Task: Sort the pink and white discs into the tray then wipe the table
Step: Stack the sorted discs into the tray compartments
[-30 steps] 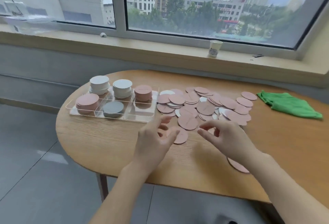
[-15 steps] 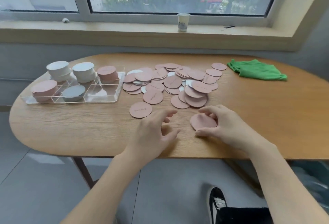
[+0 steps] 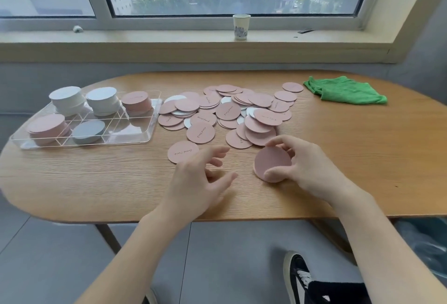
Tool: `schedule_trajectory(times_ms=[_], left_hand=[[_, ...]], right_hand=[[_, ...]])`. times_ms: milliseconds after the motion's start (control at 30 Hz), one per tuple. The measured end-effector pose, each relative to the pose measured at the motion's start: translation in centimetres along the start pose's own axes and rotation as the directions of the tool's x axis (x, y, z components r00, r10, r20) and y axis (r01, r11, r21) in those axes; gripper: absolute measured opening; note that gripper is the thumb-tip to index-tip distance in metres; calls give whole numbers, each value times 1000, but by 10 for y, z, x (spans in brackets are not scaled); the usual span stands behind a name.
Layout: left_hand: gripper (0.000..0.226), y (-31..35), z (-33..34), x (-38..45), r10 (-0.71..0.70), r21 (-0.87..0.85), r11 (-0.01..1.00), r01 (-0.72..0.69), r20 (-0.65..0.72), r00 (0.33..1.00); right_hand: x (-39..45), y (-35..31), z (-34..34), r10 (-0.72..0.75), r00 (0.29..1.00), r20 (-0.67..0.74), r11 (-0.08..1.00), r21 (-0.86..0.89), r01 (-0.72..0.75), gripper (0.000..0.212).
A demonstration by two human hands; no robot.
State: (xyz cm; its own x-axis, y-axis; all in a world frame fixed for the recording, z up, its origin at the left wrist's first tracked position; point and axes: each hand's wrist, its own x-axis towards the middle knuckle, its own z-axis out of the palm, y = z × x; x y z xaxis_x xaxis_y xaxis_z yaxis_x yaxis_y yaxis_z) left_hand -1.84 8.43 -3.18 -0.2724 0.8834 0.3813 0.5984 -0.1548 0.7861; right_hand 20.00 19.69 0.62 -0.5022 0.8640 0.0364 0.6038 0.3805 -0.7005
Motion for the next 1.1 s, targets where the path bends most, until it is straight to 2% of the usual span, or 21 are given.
schedule_trajectory(times_ms=[67, 133, 300, 400, 500, 600, 667, 733, 867, 1000, 1067, 1100], left_hand=[[44, 1, 0, 0, 3, -20, 1000, -3, 5, 1000], [43, 2, 0, 0, 0, -39, 999, 0, 8, 1000], [59, 12, 3, 1, -63, -229, 969, 91, 126, 990], [43, 14, 6, 0, -67, -305, 944, 123, 187, 980], [31, 15, 8, -1, -101, -423, 886, 192, 229, 968], [27, 18, 7, 0, -155, -501, 830, 246, 216, 964], [23, 17, 6, 0, -154, -505, 830, 235, 198, 968], [26, 16, 5, 0, -155, -530, 814, 238, 197, 968], [35, 16, 2, 1, -150, -556, 795, 244, 209, 966], [48, 15, 1, 2, -121, -517, 830, 209, 199, 972], [43, 14, 1, 2, -116, -521, 828, 205, 199, 973], [40, 14, 1, 2, -118, -533, 820, 208, 198, 973]], right_hand=[[-2, 0, -3, -10, 999, -45, 986, 163, 18, 28], [-3, -3, -5, -50, 996, -71, 942, 327, 71, 21], [-10, -25, 2, -184, 983, 14, 792, 594, 140, 24], [-12, -31, 13, -203, 976, 79, 759, 642, 106, 28], [-10, -26, 11, -145, 988, 54, 838, 537, 93, 28], [-5, -10, 2, -46, 998, -51, 977, 207, 56, 28], [-2, 0, -1, 7, 999, -51, 1000, -4, -7, 40], [0, 7, -1, 2, 1000, -5, 988, -155, -3, 57], [1, 7, -1, -1, 998, 57, 990, -141, 9, 67], [4, 5, -1, 35, 997, 73, 997, -70, -30, 78], [5, 4, 0, 48, 997, 58, 998, -54, -45, 74], [4, 4, 0, 51, 998, 40, 999, -19, -50, 64]])
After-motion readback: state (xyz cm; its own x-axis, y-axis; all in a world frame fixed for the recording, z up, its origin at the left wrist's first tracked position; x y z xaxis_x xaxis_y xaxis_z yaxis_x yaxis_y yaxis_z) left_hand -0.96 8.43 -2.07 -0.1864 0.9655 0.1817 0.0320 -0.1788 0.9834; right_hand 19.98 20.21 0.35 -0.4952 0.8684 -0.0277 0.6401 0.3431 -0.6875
